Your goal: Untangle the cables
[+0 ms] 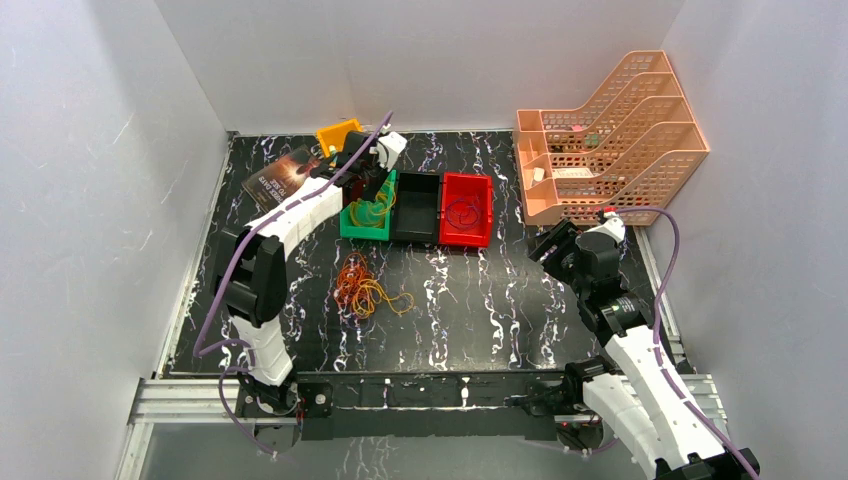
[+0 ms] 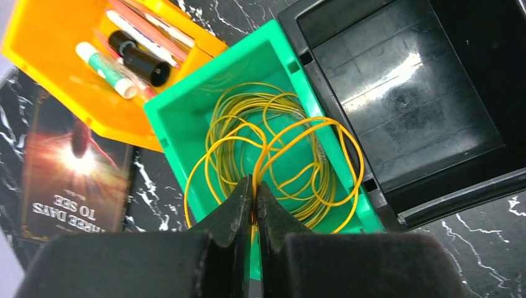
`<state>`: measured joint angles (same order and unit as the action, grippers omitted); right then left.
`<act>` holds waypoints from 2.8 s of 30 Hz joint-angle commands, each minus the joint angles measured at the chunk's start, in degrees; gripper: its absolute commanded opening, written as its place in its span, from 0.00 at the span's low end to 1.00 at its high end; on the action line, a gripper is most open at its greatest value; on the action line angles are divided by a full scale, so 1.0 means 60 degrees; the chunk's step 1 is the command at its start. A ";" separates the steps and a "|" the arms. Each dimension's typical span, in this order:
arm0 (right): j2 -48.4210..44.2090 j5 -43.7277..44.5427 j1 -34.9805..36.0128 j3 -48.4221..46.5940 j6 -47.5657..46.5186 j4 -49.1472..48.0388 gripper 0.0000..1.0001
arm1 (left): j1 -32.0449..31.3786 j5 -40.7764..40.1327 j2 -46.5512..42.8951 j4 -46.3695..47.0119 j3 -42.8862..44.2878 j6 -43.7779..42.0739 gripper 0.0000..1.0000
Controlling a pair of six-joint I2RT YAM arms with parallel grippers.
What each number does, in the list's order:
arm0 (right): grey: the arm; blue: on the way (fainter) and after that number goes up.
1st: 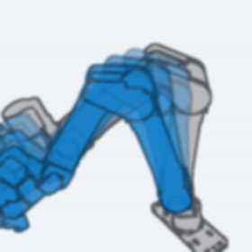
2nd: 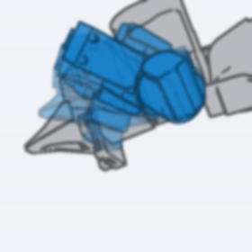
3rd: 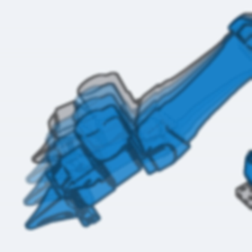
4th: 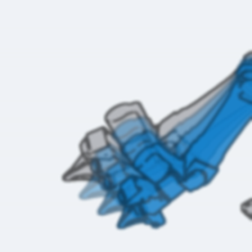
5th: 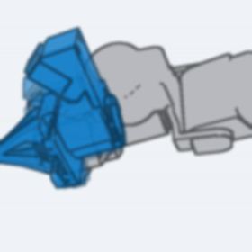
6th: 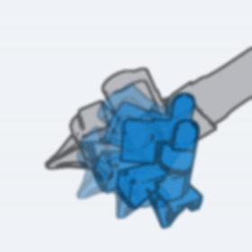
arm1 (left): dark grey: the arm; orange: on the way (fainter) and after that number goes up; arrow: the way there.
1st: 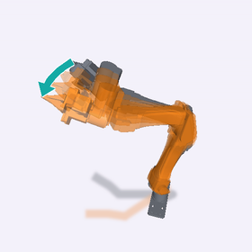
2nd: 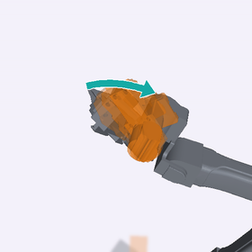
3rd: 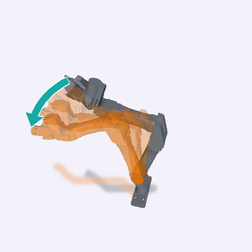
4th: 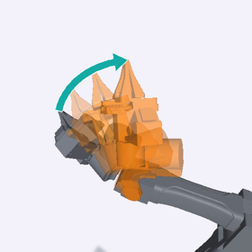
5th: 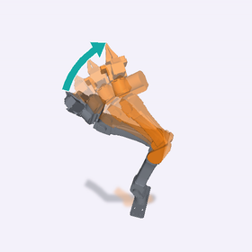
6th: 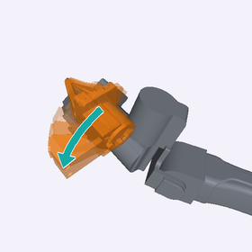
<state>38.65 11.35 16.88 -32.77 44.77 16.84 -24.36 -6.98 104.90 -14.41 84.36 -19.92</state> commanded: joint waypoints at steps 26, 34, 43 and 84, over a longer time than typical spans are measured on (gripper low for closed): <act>-0.0100 0.0034 -0.0035 0.0219 -0.0082 -0.0448 0.72 | 0.1696 0.3970 0.0018 0.1915 -0.0876 0.6030 0.00; -0.0014 -0.0010 -0.0035 0.0223 -0.0094 -0.0512 0.72 | 0.2381 0.2882 -0.0385 0.1511 -0.1487 0.6027 0.00; 0.0002 -0.0072 -0.0037 0.0240 -0.0057 -0.0581 0.72 | 0.2405 0.2664 0.0022 0.0912 -0.1104 0.5467 0.00; 0.0607 -0.0634 -0.0030 0.0123 -0.0723 -0.0457 0.90 | 0.1024 0.0706 -0.1141 -0.1043 0.0159 0.4465 0.88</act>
<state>40.05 9.87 16.88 -30.96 44.16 15.94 -18.44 -3.03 104.53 -17.41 84.20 8.10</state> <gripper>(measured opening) 0.864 0.814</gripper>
